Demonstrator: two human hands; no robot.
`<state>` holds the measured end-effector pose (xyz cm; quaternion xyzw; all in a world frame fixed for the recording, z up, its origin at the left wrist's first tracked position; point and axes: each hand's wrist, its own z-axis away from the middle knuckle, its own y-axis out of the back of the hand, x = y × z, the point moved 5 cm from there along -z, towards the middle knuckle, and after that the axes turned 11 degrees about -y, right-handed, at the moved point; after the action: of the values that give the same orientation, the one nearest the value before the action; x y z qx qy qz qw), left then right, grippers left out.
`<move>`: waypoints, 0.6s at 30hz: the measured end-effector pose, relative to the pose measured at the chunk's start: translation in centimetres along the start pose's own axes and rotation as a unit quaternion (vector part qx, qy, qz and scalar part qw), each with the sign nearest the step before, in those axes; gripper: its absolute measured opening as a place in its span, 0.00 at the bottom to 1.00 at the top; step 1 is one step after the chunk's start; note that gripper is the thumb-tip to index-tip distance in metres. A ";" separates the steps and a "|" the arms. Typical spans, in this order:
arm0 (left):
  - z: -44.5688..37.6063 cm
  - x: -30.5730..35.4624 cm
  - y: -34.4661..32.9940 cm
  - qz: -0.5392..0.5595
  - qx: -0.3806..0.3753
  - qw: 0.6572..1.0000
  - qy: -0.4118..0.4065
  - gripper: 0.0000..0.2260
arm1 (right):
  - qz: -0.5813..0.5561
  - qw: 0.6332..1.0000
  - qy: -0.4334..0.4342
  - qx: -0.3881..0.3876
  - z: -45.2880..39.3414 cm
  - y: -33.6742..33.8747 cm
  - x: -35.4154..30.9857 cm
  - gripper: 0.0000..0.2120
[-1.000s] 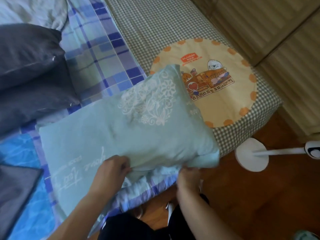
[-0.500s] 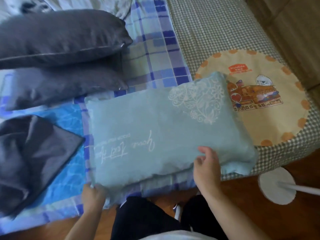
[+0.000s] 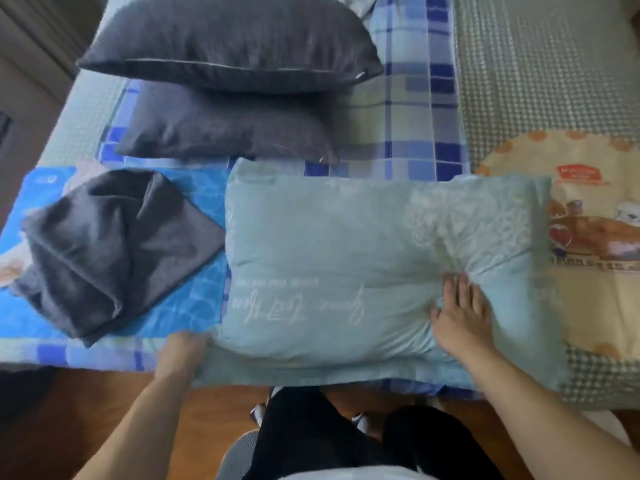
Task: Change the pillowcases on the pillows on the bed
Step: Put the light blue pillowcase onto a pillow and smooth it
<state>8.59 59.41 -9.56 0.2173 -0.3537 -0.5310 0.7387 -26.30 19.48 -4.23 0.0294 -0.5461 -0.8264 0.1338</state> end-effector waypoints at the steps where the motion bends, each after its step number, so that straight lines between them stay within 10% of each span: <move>1: 0.2 2.3 -0.3 -0.021 -0.008 0.999 -0.030 0.13 | -0.013 1.000 -0.001 0.009 0.1 0.1 -0.3 0.34; 8: -2.2 15.7 0.5 0.066 0.052 0.979 -0.186 0.15 | -0.147 0.983 -0.014 0.105 1.0 6.4 -3.4 0.31; 13: -12.0 18.8 0.0 0.170 0.000 0.974 -0.151 0.28 | -0.173 0.960 0.171 0.141 1.2 7.1 -11.9 0.26; 18: -15.7 19.2 -1.9 0.177 -0.070 0.968 -0.162 0.22 | -0.119 0.964 0.141 0.190 -3.2 6.0 -16.0 0.28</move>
<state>22.80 39.92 -15.54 0.0101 -0.4640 -0.4429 0.7671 -9.14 18.45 -1.62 0.2354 -0.6616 -0.7046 0.1021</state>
